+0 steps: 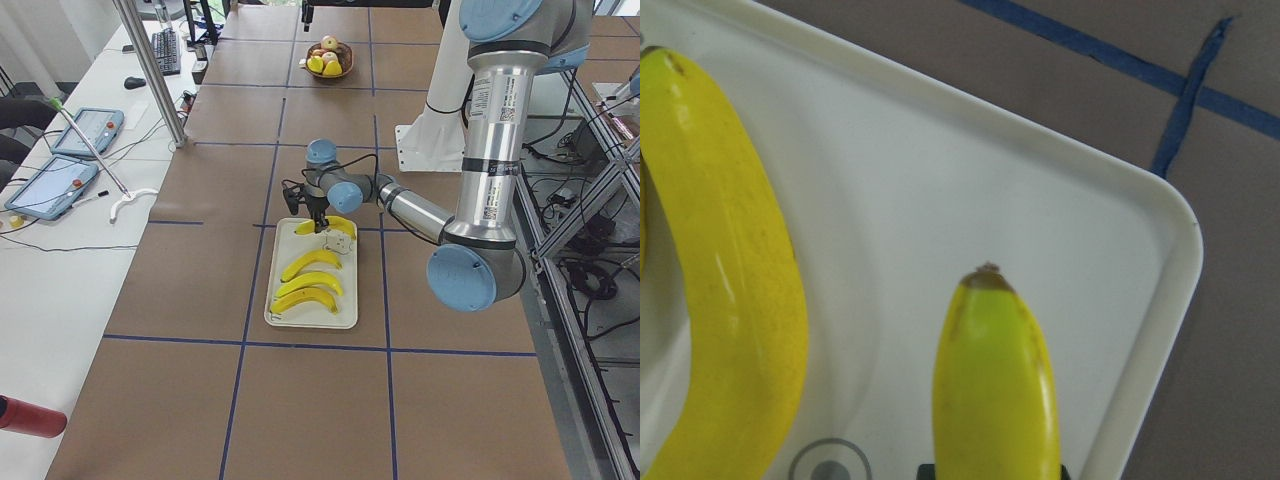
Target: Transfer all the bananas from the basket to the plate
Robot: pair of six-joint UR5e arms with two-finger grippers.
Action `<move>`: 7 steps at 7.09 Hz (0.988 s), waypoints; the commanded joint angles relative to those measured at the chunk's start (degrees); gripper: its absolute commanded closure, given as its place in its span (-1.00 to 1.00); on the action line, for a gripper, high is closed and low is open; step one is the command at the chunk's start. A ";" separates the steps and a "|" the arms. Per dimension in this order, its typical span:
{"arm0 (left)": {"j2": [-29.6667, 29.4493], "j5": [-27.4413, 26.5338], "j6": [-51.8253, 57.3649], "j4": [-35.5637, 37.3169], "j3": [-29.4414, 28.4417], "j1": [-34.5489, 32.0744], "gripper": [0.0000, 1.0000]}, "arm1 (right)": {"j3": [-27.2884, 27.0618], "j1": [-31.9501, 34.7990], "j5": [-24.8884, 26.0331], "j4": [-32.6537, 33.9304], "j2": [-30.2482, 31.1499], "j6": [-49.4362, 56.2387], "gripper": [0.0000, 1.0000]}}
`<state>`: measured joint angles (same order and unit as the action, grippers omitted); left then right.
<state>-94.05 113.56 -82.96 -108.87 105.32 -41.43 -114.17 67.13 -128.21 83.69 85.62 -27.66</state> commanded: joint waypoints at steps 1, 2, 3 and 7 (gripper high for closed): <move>-0.51 -0.18 -0.01 0.06 -1.87 -0.14 0.93 | 8.32 10.44 -6.77 0.51 1.21 16.26 -1.00; -0.52 -0.44 -0.01 -0.11 -2.13 -0.41 -0.98 | 10.96 13.70 -7.13 0.42 1.65 19.89 -1.00; -0.60 -1.22 0.16 -0.03 -1.01 -0.93 -1.00 | 11.95 15.56 -7.14 0.50 2.35 20.01 -1.00; -0.60 9.92 20.11 6.00 -0.82 -17.15 -1.00 | 15.56 16.72 -6.35 -0.63 6.29 19.92 -1.00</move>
<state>-94.72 121.40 -72.24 -106.33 104.46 -53.43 -99.18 83.51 -134.71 83.41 89.76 -8.09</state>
